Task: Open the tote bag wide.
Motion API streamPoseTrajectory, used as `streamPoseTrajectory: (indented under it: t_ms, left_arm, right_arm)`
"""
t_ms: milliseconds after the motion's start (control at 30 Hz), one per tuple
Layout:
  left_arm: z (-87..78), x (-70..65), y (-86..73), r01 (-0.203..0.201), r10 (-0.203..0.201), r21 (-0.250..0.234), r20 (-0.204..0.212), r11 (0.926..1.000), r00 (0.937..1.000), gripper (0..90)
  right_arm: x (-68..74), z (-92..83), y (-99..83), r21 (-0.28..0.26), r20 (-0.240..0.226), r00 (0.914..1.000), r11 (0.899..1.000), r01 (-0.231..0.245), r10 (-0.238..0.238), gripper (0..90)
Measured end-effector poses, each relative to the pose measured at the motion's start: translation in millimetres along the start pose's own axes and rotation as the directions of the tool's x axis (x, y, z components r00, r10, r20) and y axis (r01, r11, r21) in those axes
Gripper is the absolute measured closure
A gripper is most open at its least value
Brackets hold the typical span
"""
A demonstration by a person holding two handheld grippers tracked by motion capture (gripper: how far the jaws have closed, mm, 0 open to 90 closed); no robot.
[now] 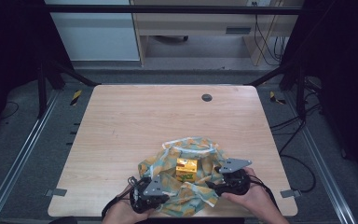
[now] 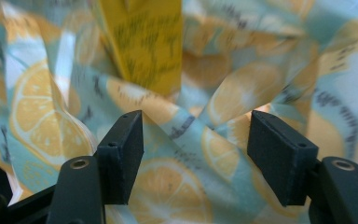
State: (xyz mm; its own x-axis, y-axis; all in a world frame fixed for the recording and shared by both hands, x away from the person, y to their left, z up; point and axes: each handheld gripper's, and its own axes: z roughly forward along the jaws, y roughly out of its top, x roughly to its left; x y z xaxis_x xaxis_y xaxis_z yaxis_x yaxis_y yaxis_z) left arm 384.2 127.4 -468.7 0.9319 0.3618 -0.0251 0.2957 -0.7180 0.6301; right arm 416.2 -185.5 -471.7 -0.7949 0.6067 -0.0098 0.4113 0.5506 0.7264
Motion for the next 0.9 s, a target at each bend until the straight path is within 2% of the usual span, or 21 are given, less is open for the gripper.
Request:
streamPoseTrajectory:
  t_ms: [100,200,300,433,567,667,733,800,833,900]
  left_arm:
    - [-2.7,2.9,-0.6,0.019,-0.019,-0.007,-0.012,0.9998,0.9998,85.7]
    - [-6.8,4.1,1.0,0.045,-0.045,-0.028,-0.028,0.9986,0.9986,73.2]
    - [-13.6,5.5,4.2,0.062,-0.066,-0.068,-0.055,0.9957,0.9963,59.6]
    - [-26.6,11.5,8.8,0.098,-0.109,-0.141,-0.066,0.985,0.9919,47.2]
    - [-42.8,19.9,14.6,0.118,-0.139,-0.202,-0.091,0.9722,0.9861,43.5]
    - [-51.6,28.2,20.2,0.129,-0.164,-0.241,-0.13,0.9618,0.9779,43.8]
    - [-50.9,35.2,23.1,0.127,-0.171,-0.227,-0.185,0.9656,0.9677,43.9]
    - [-43.8,41.9,24.9,0.098,-0.138,-0.166,-0.252,0.9813,0.9577,44.0]
    - [-37.6,46.3,24.7,0.105,-0.138,-0.135,-0.268,0.9854,0.9535,43.9]
    - [-29.2,53.3,22.7,0.124,-0.148,-0.106,-0.261,0.9866,0.9539,45.3]
  right_arm:
    - [3.4,5.2,-7.8,0.039,0.001,0.9998,0.999,0.018,-0.019,40.0]
    - [4.3,7.8,-10.6,0.062,-0.003,0.9993,0.997,0.037,-0.037,52.9]
    - [4.6,9.7,-11.6,0.086,-0.013,0.9986,0.995,0.052,-0.051,61.0]
    - [5.5,11.3,-13.6,0.095,-0.02,0.998,0.994,0.062,-0.06,63.9]
    - [4.9,11.2,-14.9,0.096,-0.03,0.9977,0.993,0.063,-0.061,67.1]
    - [4.9,11.5,-15.5,0.099,-0.032,0.9977,0.993,0.063,-0.06,69.2]
    - [4.8,11.8,-15.7,0.098,-0.036,0.9973,0.993,0.068,-0.064,71.1]
    - [4.8,12.0,-15.8,0.101,-0.039,0.9972,0.993,0.067,-0.063,73.5]
    - [4.5,12.2,-15.8,0.101,-0.041,0.997,0.992,0.069,-0.065,74.7]
    - [3.6,12.4,-15.9,0.099,-0.045,0.9966,0.992,0.073,-0.068,78.1]
